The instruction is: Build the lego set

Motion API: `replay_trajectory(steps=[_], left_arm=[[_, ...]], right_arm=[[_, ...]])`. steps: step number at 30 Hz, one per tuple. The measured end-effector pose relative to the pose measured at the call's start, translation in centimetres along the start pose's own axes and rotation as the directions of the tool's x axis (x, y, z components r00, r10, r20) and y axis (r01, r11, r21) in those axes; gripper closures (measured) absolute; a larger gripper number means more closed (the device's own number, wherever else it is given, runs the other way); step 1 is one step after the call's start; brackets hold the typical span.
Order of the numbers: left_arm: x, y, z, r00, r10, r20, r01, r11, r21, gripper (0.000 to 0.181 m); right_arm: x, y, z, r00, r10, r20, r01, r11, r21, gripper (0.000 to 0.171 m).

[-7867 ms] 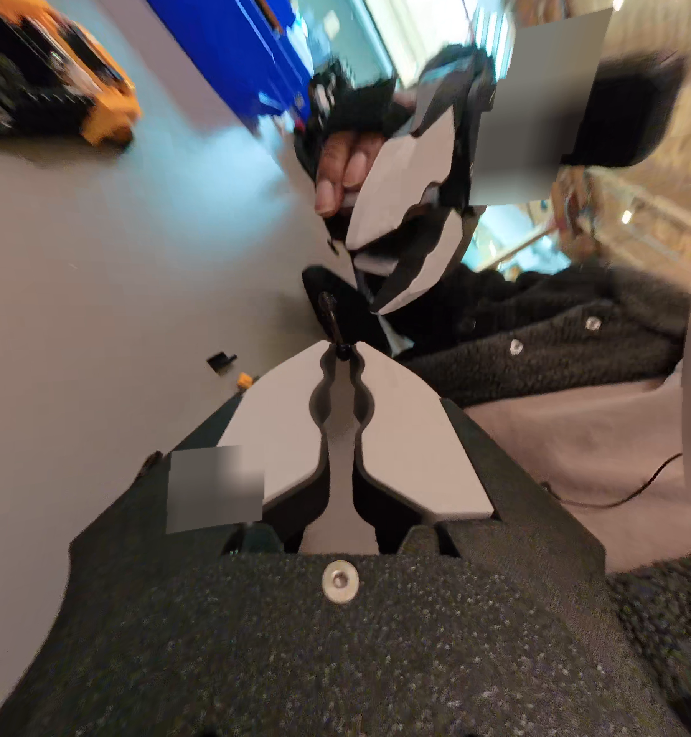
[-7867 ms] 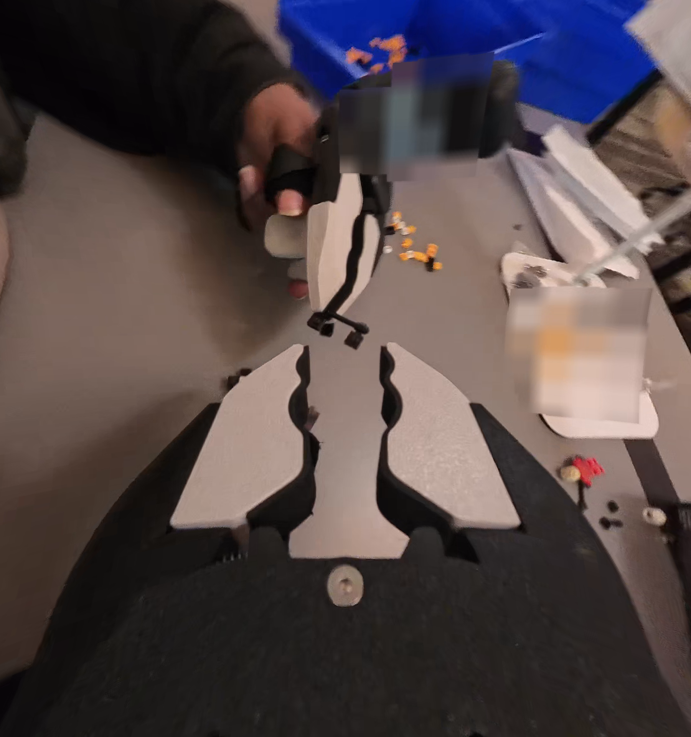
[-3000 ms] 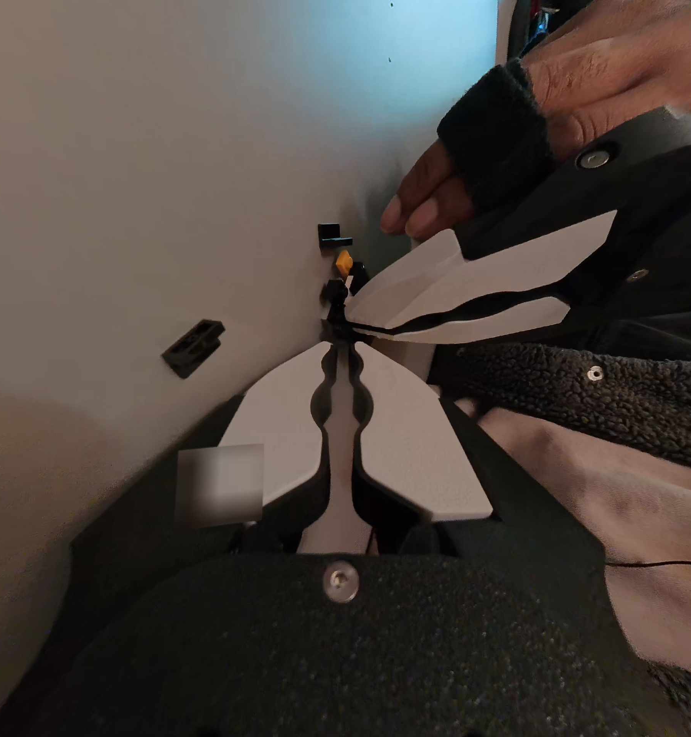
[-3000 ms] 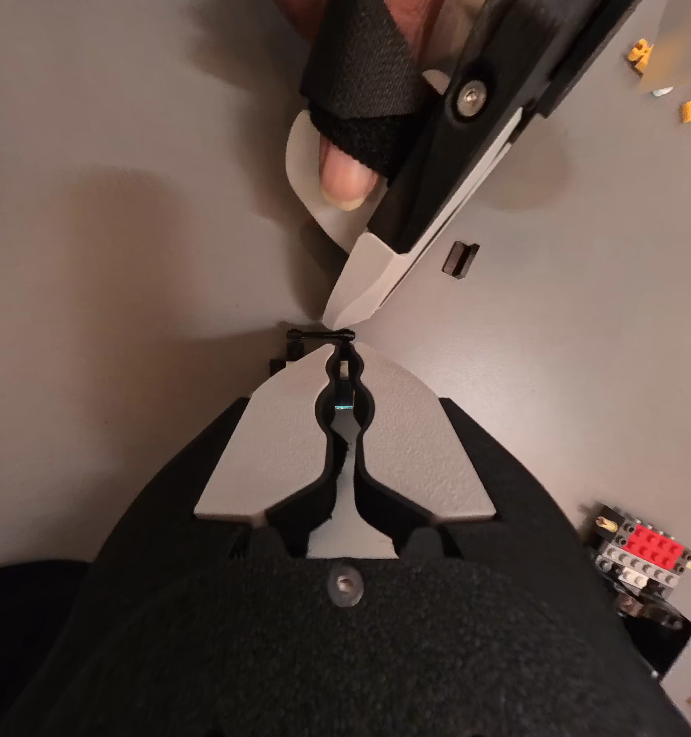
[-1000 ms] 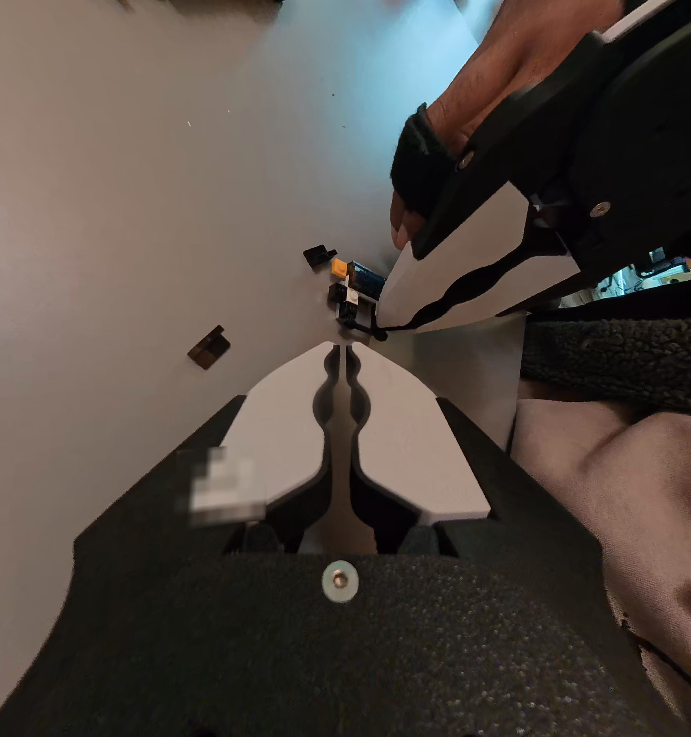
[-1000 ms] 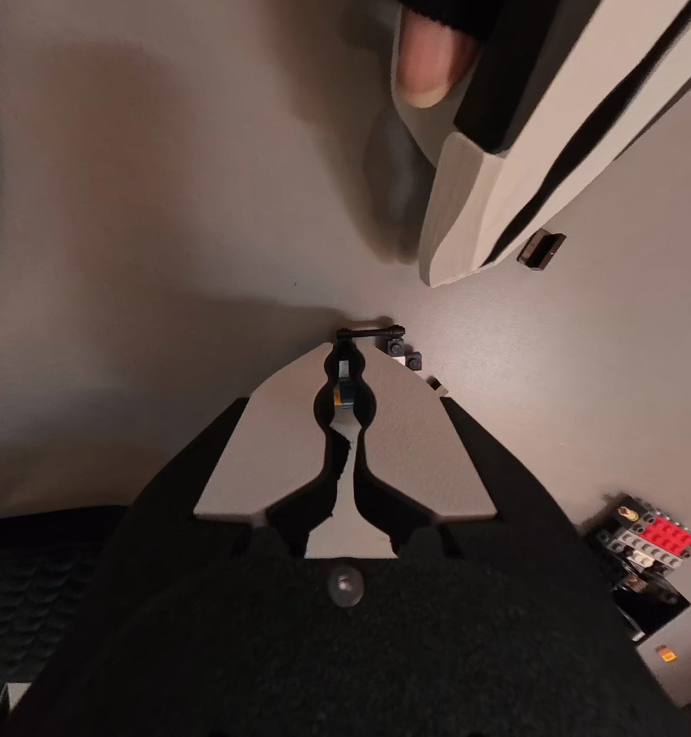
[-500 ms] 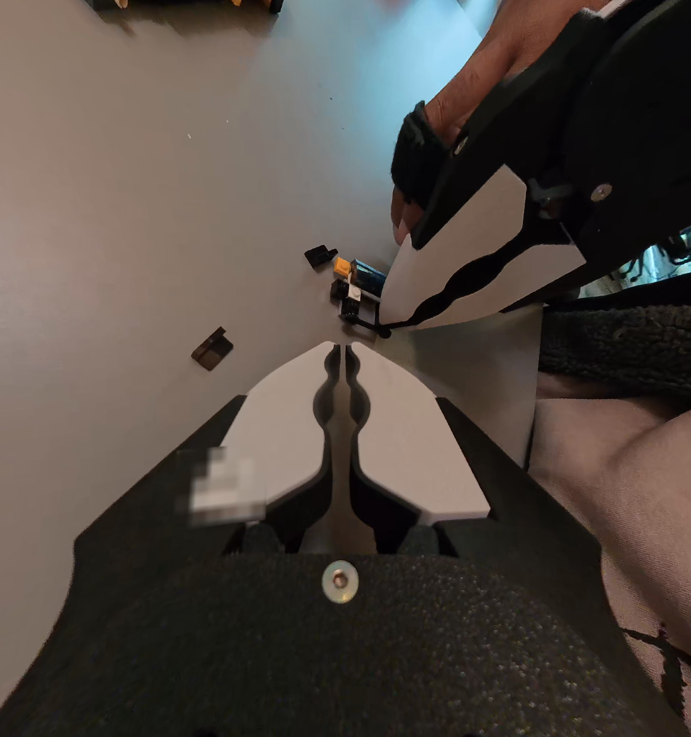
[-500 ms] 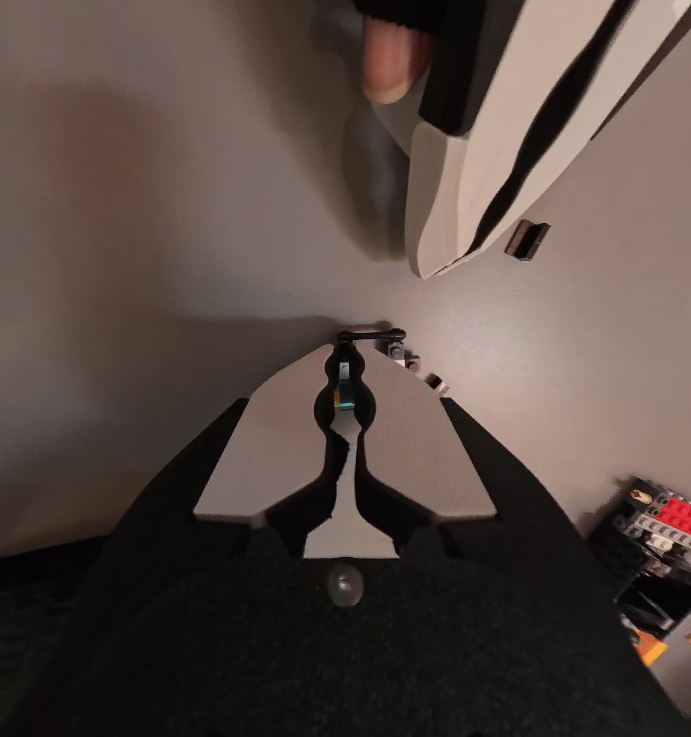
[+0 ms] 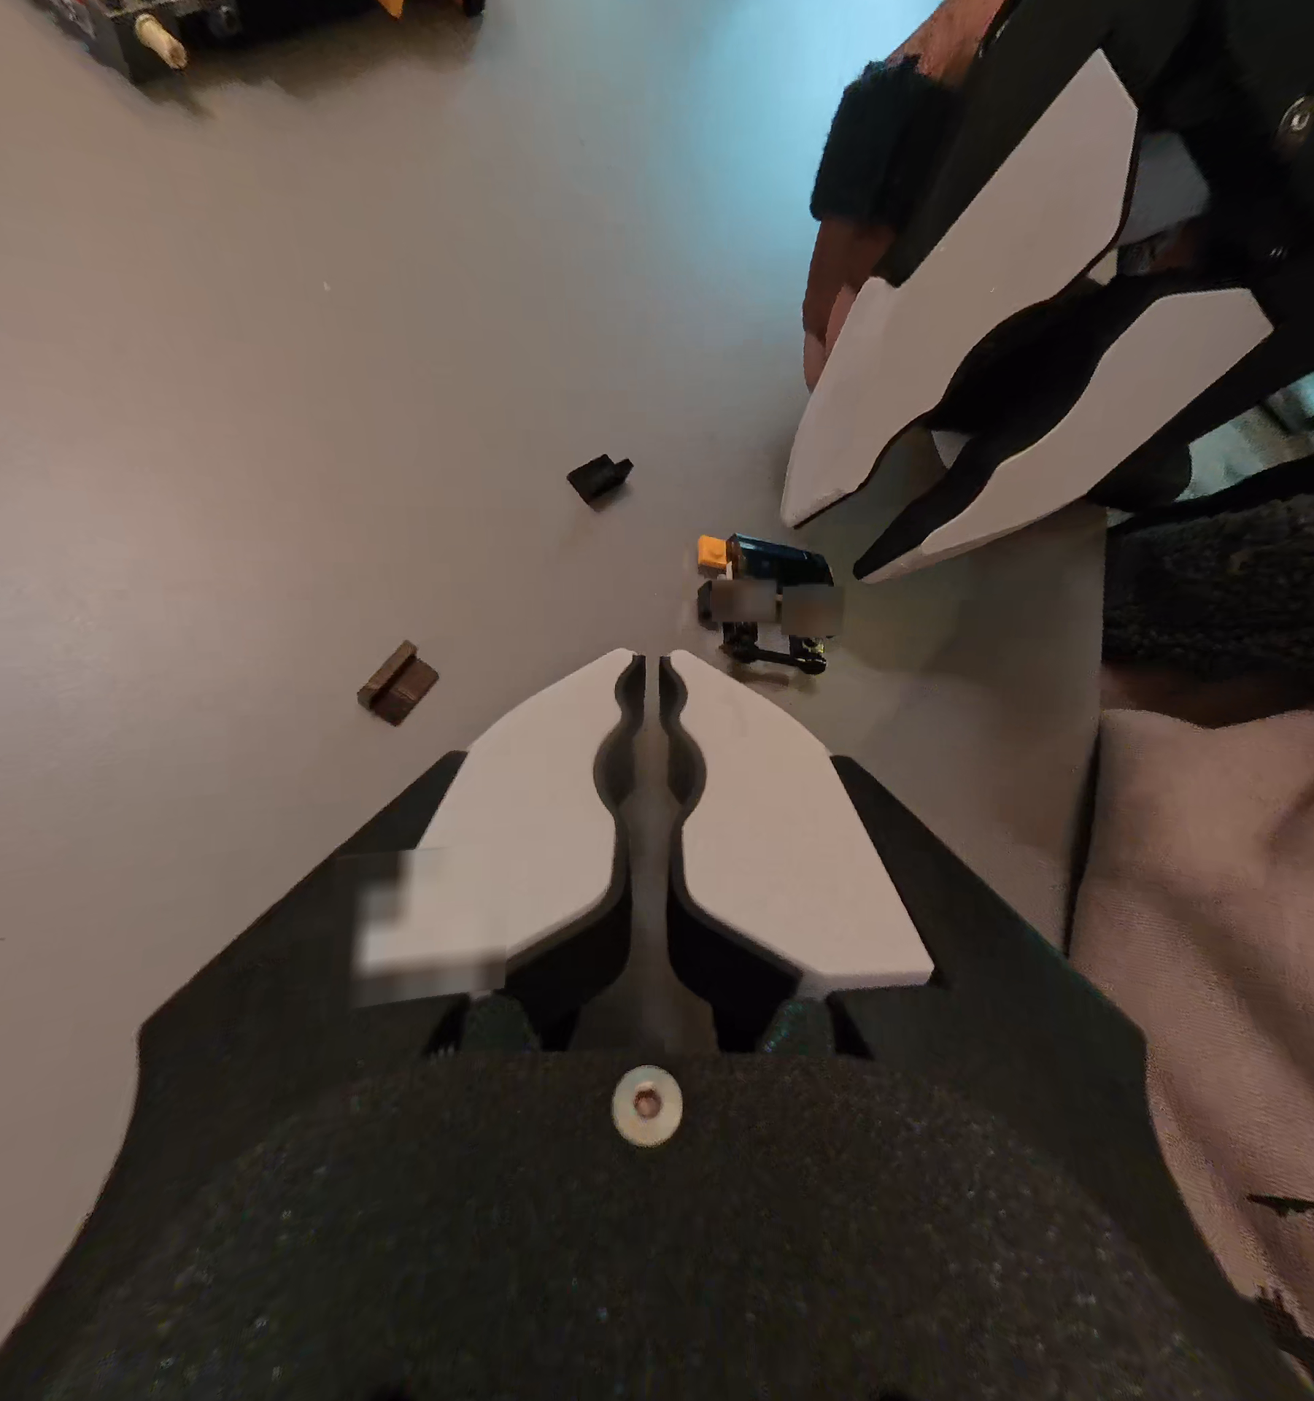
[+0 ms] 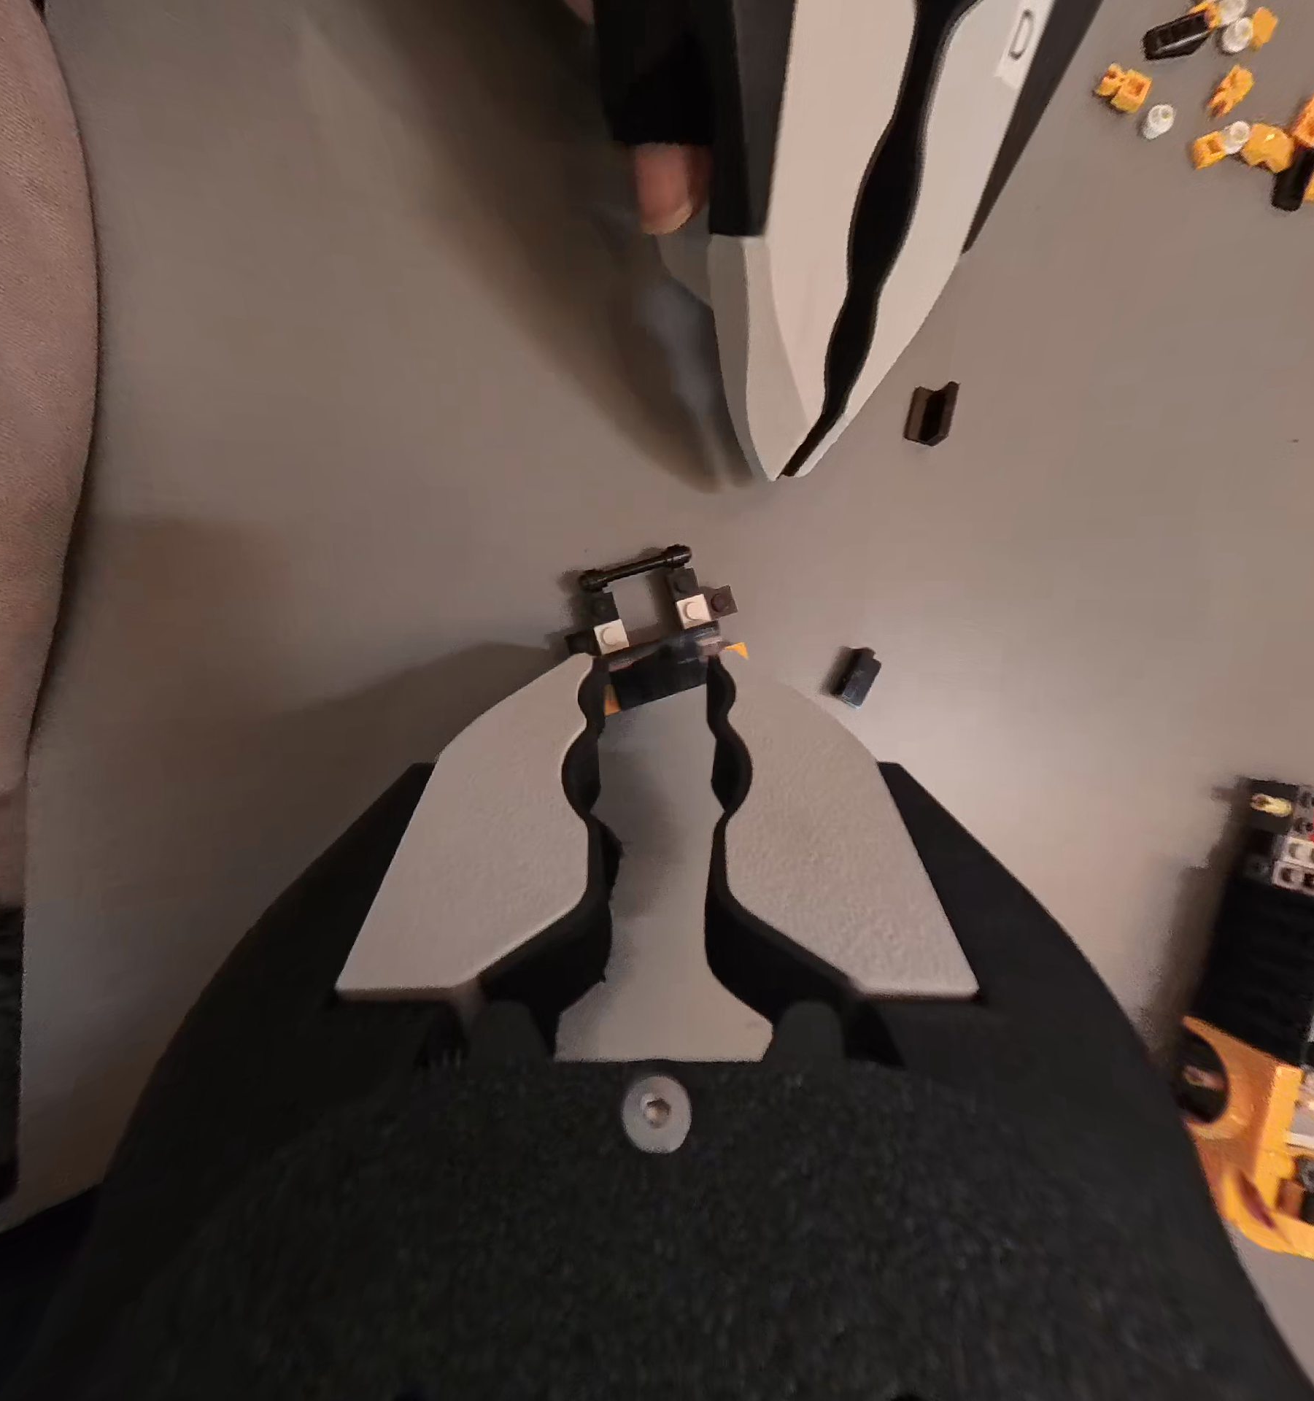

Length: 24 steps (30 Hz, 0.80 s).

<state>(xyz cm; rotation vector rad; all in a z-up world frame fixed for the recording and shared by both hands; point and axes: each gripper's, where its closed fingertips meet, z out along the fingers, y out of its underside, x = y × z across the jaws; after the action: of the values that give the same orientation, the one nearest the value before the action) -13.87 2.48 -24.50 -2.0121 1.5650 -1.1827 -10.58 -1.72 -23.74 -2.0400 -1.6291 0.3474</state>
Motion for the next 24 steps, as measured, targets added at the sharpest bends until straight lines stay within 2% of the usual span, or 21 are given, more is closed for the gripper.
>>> replay_trajectory(steps=[1,5,8,16,24], left_arm=[[0.2,0.0,0.0,1.000,0.027,0.001,-0.027,1.000,-0.002,0.179],[1.1,0.1,0.3,0.992,0.130,-0.007,-0.130,0.991,-0.016,0.178],[1.7,0.4,0.5,0.986,0.162,-0.024,-0.163,0.986,-0.028,0.178],[1.3,0.9,0.3,0.974,0.224,0.026,-0.222,0.973,-0.071,0.178],[0.9,1.3,0.3,0.966,0.255,0.048,-0.250,0.964,-0.093,0.178]], right_arm=[[0.0,0.0,-0.1,1.000,0.007,-0.011,-0.007,1.000,0.014,0.143],[-0.2,0.7,0.0,1.000,0.022,-0.009,-0.022,0.999,0.029,0.118],[0.0,0.7,0.8,1.000,-0.004,0.016,0.004,1.000,0.023,0.109],[0.1,0.9,2.4,0.988,-0.059,0.140,0.067,0.997,-0.047,0.120],[1.9,1.6,2.1,0.993,-0.045,0.111,0.051,0.997,-0.053,0.120]])
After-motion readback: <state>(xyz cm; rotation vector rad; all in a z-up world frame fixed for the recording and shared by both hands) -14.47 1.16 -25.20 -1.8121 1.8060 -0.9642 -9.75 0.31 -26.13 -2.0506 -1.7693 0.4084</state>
